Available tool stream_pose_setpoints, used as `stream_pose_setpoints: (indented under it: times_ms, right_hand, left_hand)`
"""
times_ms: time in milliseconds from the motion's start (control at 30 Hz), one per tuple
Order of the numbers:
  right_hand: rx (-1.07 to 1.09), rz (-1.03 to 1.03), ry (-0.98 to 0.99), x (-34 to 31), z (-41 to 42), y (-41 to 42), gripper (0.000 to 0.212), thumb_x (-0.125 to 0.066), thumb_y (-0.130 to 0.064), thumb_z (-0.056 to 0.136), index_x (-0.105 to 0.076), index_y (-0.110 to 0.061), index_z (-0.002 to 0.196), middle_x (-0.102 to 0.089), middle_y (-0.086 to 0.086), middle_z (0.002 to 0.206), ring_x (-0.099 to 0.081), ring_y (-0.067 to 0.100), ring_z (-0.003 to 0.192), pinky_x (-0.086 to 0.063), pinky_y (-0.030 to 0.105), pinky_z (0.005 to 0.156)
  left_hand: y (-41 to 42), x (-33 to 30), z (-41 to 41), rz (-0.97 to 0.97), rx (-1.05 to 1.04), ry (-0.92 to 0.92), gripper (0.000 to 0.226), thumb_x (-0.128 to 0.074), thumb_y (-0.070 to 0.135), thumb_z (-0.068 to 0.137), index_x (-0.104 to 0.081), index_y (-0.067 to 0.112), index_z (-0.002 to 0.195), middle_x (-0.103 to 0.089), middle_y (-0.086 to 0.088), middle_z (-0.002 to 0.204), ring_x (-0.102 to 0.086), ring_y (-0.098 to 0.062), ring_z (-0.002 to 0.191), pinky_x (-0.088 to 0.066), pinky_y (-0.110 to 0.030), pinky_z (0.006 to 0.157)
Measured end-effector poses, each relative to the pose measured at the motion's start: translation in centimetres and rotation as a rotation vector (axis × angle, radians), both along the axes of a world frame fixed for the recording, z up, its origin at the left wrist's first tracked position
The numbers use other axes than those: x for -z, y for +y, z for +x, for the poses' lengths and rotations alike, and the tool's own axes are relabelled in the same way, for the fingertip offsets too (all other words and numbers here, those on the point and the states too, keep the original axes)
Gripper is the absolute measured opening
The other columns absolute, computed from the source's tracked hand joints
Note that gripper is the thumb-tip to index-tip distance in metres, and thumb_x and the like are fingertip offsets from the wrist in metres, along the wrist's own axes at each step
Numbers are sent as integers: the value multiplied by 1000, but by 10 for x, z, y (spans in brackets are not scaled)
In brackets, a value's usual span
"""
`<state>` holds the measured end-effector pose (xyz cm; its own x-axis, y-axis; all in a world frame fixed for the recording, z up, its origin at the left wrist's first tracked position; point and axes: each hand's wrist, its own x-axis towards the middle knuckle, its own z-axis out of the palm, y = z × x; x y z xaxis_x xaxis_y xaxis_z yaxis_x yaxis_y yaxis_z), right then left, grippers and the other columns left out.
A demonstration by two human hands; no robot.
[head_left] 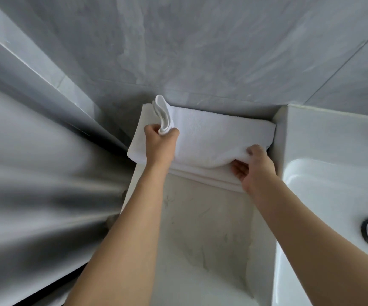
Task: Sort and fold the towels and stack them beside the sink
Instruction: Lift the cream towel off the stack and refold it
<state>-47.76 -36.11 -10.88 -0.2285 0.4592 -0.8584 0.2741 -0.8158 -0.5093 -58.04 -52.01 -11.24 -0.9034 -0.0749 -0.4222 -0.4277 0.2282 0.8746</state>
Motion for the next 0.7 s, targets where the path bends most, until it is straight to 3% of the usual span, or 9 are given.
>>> stream_pose_setpoints:
  times_ms: [67,167,267,367,433,567,700]
  right_hand:
    - [-55,102,37,2,2,1,11,-64,-19,88,-62,-19,99,-66,7,100,-64,22,79,-59,40,80]
    - [-209,278,190,-3,7,1,21,-63,-9,86,-64,-20,104,-70,6,102,-64,22,88,-54,43,92]
    - [-326,238,480,-28,17,3,22,-59,-9,87,-66,-14,108,-69,10,102,-65,24,96,-51,40,87]
    - [-408,194,646,-55,39,4,25,-52,-9,86,-70,-15,103,-68,12,102,-65,28,95,-51,45,84]
    - [-394,136,680,-69,62,5,32,-49,-9,83,-66,-12,110,-67,12,102,-65,29,94,-52,46,81]
    - [-281,77,694,-88,118,2,37,-42,-2,86,-64,-9,114,-68,12,105,-64,29,99,-50,45,92]
    - [-177,-4,690,-100,178,7,34,-42,-3,85,-67,-9,108,-70,11,101,-67,28,94,-53,41,89]
  left_hand:
    - [-4,2,-5,94,-90,-132,23,-67,20,84,-56,20,105,-60,9,93,-58,-13,85,-47,-29,74]
    - [-12,-9,-4,164,-43,-187,18,-66,23,78,-63,21,95,-61,6,94,-56,-17,91,-45,-32,78]
    - [-16,-34,18,381,83,-164,20,-62,18,77,-70,19,95,-68,0,98,-65,-21,94,-49,-38,84]
    - [-19,-63,59,669,122,-126,32,-51,11,85,-76,22,100,-72,-6,113,-67,-28,109,-51,-47,93]
    - [-23,-75,90,825,122,-99,38,-45,10,86,-76,23,104,-70,-8,116,-64,-31,114,-50,-51,94]
    - [-32,-85,137,915,59,-92,40,-48,16,81,-70,20,114,-70,-6,114,-65,-31,110,-53,-47,84]
    - [-27,-85,177,994,82,-93,44,-44,18,84,-64,20,123,-67,-6,117,-63,-32,113,-51,-51,91]
